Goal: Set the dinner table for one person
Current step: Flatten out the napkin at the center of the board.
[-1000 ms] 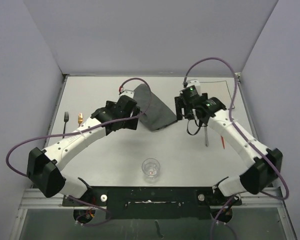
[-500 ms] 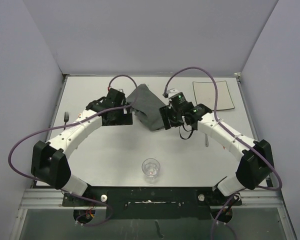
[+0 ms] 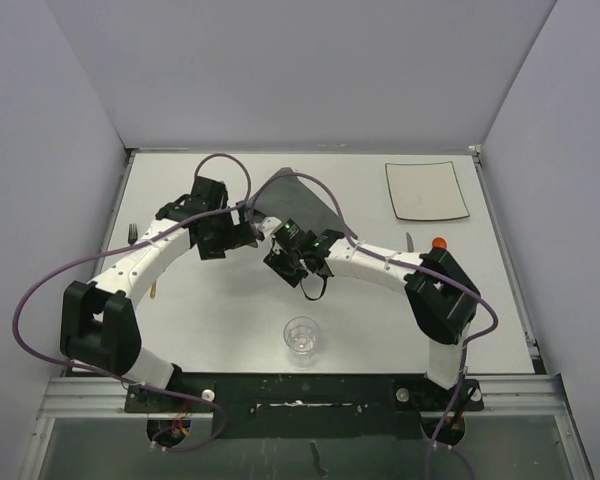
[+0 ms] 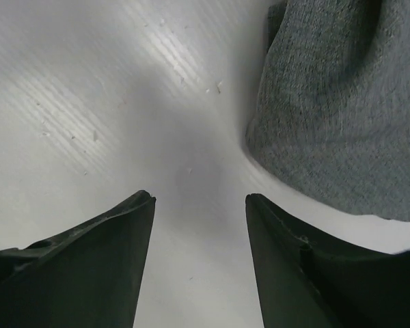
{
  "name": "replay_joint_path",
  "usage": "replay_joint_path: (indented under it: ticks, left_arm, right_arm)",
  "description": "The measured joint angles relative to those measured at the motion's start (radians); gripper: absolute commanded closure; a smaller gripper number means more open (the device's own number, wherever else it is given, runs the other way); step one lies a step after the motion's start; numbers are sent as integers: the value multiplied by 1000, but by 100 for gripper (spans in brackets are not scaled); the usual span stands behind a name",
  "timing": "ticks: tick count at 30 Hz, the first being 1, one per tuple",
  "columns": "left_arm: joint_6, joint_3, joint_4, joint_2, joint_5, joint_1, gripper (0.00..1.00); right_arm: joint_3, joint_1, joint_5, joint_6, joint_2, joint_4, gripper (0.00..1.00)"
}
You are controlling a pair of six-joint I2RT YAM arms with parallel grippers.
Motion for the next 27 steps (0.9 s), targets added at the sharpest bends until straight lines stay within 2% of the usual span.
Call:
replay_joint_path:
  ticks: [7, 12, 13, 17, 20, 27]
  left_arm:
    - [0, -28, 0, 0, -8, 35, 11]
    - [9, -28, 3, 0, 3, 69, 11]
    - [12, -28, 3, 0, 4, 74, 11]
    - [21, -28, 3, 0, 8, 90, 11]
    - [24, -29, 6, 0, 15, 92, 11]
    - [26, -47, 19, -2, 40, 102, 11]
  right_arm:
    - [71, 0, 93, -69, 102, 69, 46]
    - [118, 2, 165, -102, 159, 103, 53]
    - [130, 2, 177, -107, 175, 111, 58]
    - [154, -2, 212, -122, 220, 127, 91]
    - [156, -2, 222, -123, 232, 120, 100]
    - [191, 5, 247, -121, 204, 31, 100]
